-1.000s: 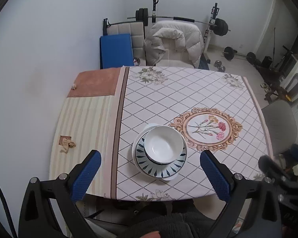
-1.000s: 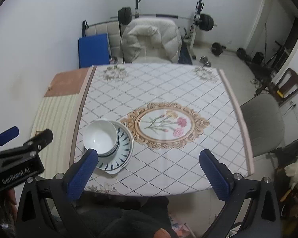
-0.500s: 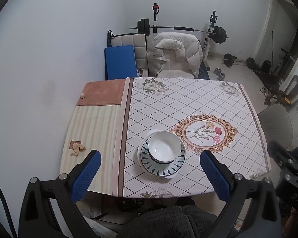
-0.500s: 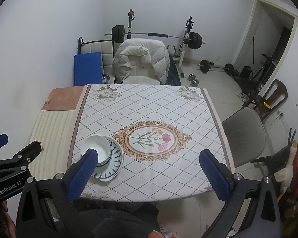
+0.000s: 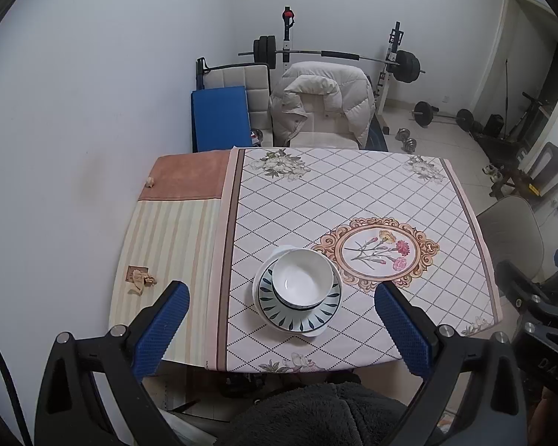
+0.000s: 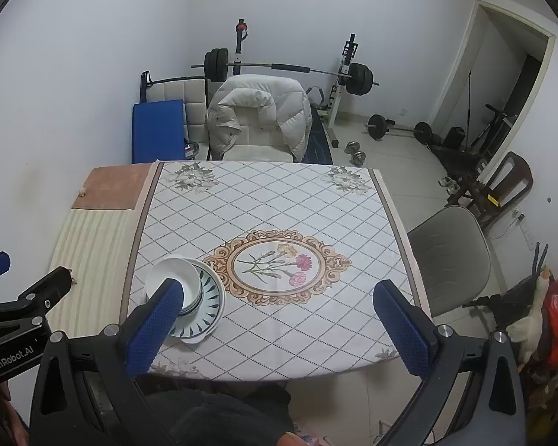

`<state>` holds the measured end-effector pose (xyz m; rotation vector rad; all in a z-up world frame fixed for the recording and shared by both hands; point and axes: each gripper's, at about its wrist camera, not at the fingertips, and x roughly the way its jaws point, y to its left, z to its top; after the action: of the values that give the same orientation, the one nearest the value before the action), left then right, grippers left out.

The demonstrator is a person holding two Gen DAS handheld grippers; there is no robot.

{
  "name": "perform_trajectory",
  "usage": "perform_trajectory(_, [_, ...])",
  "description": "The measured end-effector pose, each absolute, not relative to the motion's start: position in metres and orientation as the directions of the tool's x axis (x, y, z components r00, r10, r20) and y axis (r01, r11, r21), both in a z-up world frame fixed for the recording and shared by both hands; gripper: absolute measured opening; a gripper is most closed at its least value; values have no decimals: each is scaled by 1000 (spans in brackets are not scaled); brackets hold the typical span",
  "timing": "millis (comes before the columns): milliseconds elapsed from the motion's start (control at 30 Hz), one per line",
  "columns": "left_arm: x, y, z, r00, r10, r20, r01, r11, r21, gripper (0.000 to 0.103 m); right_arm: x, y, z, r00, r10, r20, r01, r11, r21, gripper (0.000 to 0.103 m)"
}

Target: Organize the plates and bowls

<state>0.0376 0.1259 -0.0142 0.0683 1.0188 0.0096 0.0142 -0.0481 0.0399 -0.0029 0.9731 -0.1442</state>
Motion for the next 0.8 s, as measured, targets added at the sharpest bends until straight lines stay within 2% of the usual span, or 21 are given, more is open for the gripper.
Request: perform_trajectory(800, [47,131,-25,481,40,-876,33,997,64,102,23,-50,25,519,-121,-846,106,991,-77,103])
